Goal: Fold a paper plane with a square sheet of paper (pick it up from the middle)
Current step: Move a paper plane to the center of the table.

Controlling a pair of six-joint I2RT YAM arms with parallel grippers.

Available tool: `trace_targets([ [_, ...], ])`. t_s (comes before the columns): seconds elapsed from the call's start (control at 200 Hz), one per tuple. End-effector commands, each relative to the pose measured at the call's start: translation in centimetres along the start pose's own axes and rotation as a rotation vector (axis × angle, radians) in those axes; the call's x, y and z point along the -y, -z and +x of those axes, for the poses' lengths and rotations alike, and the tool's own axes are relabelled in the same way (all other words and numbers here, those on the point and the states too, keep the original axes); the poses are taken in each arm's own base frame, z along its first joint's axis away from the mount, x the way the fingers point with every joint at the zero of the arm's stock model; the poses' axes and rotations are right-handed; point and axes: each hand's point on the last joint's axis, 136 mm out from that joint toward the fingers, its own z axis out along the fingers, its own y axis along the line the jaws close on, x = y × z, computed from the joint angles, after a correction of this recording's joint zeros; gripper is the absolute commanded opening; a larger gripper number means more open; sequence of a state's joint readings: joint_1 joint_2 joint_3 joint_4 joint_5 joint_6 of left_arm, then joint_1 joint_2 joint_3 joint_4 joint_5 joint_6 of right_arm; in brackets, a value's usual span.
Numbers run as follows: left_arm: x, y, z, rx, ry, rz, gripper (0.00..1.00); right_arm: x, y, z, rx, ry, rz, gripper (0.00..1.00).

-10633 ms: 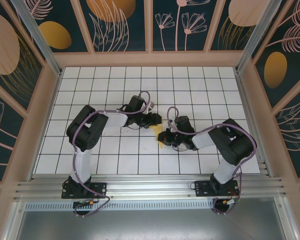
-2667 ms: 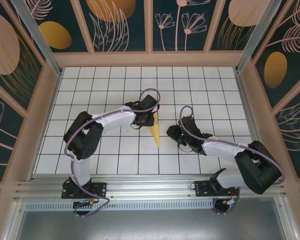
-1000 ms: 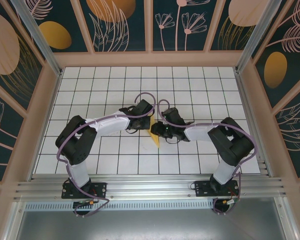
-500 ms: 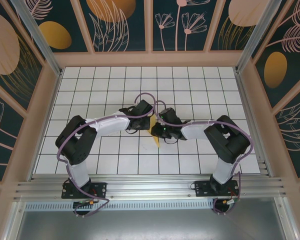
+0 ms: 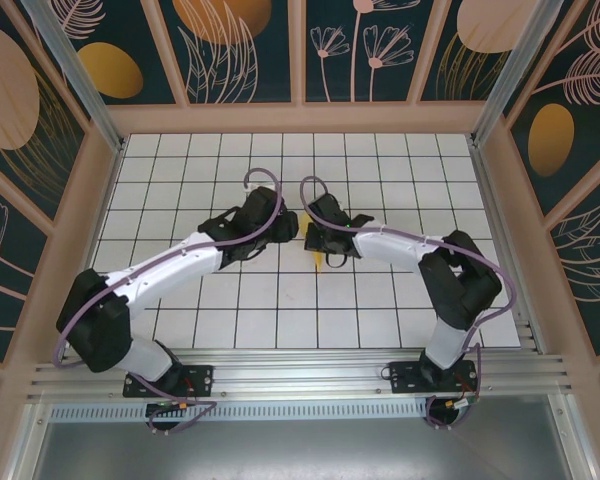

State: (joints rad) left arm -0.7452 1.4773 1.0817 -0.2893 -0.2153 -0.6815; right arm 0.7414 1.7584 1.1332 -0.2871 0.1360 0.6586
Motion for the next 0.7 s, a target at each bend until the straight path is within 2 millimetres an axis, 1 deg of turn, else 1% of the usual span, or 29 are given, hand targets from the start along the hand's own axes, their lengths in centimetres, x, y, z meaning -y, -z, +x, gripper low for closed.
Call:
trace_targets([
  [0.0, -3.1, -0.1, 0.1, 0.036, 0.048, -0.088, 0.61, 2.5, -1.1, 0.2, -0.025, 0.054, 0.182, 0.08],
  [0.075, -4.2, 0.2, 0.1, 0.051, 0.079, -0.099, 0.61, 2.0, -2.0, 0.1, -0.036, 0.058, 0.183, 0.09],
  [0.115, -4.3, 0.6, -0.5, 0.07, 0.099, -0.091, 0.61, 1.9, -2.6, 0.2, -0.044, 0.059, 0.183, 0.09],
  [0.125, -4.8, 0.4, 0.1, 0.059, 0.1, -0.102, 0.61, 1.8, -2.7, 0.2, -0.044, 0.059, 0.183, 0.1],
  [0.135, -5.1, 0.4, 0.3, 0.057, 0.104, -0.107, 0.61, 1.8, -2.8, 0.2, -0.046, 0.058, 0.183, 0.1],
  [0.19, -5.8, 0.6, 0.3, 0.067, 0.124, -0.11, 0.61, 1.7, -3.4, 0.4, -0.057, 0.057, 0.183, 0.11],
  [0.285, -6.6, 0.9, 0.1, 0.082, 0.151, -0.112, 0.6, 2.0, -4.5, 1.2, -0.082, 0.058, 0.193, 0.11],
  [0.35, -6.9, 1.0, 0.1, 0.087, 0.163, -0.11, 0.61, 2.3, -5.3, 2.1, -0.106, 0.063, 0.195, 0.12],
  [0.475, -7.0, 0.7, 0.2, 0.076, 0.17, -0.106, 0.6, 3.2, -6.1, 3.3, -0.14, 0.063, 0.222, 0.15],
  [0.58, -7.0, 0.3, 0.5, 0.062, 0.17, -0.101, 0.6, 3.2, -6.1, 3.6, -0.147, 0.069, 0.222, 0.18],
  [0.696, -6.9, 0.0, 0.6, 0.05, 0.171, -0.096, 0.61, 2.9, -5.7, 3.0, -0.142, 0.078, 0.233, 0.19],
])
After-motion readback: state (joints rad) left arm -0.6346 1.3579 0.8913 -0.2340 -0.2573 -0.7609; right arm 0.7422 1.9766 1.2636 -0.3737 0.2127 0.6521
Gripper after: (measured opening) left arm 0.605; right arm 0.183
